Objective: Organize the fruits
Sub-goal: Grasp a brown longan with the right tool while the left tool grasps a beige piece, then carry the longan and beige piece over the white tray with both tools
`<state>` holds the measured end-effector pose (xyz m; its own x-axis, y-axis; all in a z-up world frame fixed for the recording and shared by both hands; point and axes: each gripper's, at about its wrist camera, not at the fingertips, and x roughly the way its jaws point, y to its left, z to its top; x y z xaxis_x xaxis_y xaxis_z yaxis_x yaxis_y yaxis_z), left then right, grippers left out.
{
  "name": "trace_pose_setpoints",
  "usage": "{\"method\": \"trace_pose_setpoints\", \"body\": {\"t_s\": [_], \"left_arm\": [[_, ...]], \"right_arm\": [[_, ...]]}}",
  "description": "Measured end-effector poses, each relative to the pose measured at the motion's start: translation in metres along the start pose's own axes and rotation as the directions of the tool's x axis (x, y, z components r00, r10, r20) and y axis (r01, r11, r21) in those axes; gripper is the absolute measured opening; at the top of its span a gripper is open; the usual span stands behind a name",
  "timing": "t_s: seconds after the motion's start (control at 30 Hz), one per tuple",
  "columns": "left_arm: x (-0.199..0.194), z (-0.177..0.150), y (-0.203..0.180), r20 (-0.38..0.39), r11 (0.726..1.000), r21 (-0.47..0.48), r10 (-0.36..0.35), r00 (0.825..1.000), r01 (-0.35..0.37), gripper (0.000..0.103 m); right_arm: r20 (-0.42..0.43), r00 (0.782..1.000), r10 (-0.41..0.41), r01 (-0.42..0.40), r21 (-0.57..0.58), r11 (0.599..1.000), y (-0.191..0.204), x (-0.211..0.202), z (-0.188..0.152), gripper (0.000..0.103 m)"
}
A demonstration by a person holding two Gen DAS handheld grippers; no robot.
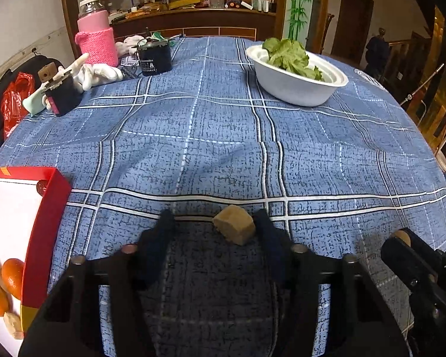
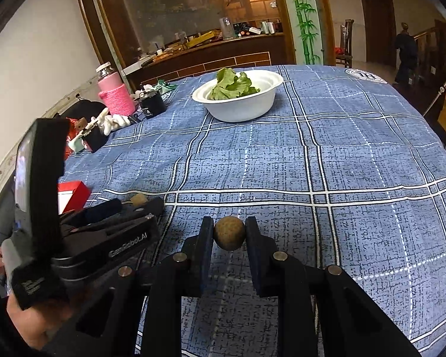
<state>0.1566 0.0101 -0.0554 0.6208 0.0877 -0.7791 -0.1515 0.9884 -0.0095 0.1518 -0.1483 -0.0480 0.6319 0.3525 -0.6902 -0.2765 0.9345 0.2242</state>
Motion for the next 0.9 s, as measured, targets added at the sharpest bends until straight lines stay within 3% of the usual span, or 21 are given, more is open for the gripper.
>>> {"method": "trace_pose_setpoints", "body": {"t_s": [0.03,0.07,0.6,0.9], "left_arm": [[-0.001,0.001,0.001,0.004,1.0,0.004,0.0,1.0,0.0,0.025],[-0.001,0.001,0.001,0.003,1.0,0.004,-0.001,1.0,0.001,0.024],[-0.043,-0.02,0.022,0.024,1.0,-0.021,-0.014,1.0,0.014,0.023],[-0.075,-0.041,0.038,0.046,0.999,-0.036,-0.01,0.999,0.012,0.023]], "right_arm": [[0.0,1.0,0.001,-0.001,0.0,1.0,0.0,0.0,0.0,0.023],[0.001,1.0,0.004,-0.004,0.001,1.0,0.001,0.0,0.0,0.023],[0.009,1.0,-0.017,0.017,-0.028,0.999,0.007,-0.002,-0.002,0.023],[0.005,1.0,-0.03,0.03,-0.073,0.997,0.029,-0.017,-0.015,0.023]]}}
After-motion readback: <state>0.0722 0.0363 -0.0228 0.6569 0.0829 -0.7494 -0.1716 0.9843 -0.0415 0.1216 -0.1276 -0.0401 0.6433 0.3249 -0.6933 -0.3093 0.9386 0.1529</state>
